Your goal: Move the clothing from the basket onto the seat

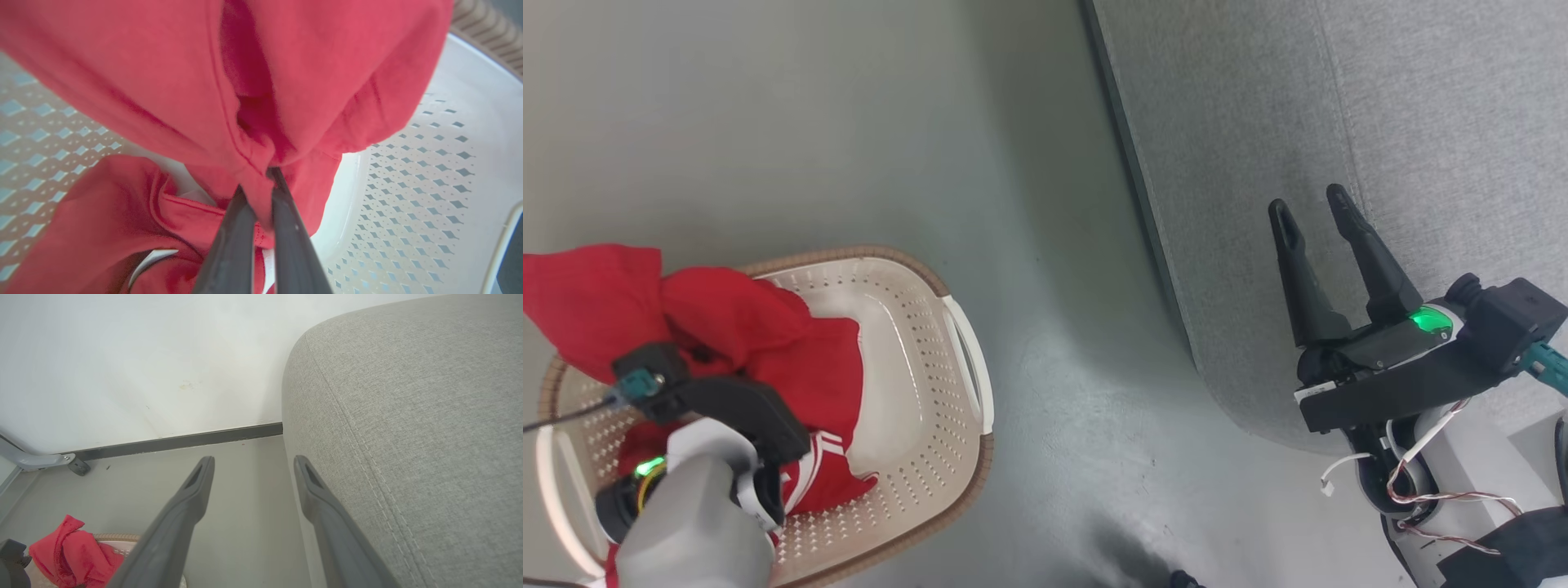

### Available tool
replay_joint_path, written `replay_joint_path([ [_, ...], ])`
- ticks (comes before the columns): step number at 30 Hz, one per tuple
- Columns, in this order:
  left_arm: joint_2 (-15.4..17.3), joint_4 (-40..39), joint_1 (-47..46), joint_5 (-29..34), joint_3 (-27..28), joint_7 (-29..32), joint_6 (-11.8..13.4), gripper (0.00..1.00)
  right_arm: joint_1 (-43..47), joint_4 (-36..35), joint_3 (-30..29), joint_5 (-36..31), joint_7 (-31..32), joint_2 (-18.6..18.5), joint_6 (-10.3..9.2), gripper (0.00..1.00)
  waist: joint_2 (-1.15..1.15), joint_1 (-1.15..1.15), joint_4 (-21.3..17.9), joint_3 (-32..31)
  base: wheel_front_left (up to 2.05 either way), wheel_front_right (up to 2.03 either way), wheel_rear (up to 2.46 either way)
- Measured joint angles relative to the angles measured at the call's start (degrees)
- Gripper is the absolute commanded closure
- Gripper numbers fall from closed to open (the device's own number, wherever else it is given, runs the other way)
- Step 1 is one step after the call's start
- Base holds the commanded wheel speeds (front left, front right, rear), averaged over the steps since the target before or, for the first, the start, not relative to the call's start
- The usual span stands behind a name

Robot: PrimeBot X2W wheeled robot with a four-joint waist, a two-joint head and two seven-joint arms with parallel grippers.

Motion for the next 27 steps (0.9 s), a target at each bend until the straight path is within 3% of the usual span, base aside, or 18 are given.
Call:
replay_joint_path([
  [14, -2.2, -1.1, 6.0, 4.7, -7.6, -6.0, -10.3, 1.00, 0.3, 3.4, -1.5, 0.4, 0.0, -1.6, 0.00, 0.00, 0.00, 0.00, 2.9, -8.9, 0.00, 0.00, 0.00],
  [27, -2.8, -4.7, 11.0, 6.1, -10.6, -8.3, -11.7, 1.00, 5.0, 5.7, -2.8, 1.2, 0.0, -2.8, 0.00, 0.00, -0.01, -0.01, 6.5, -18.5, 0.00, 0.00, 0.00],
])
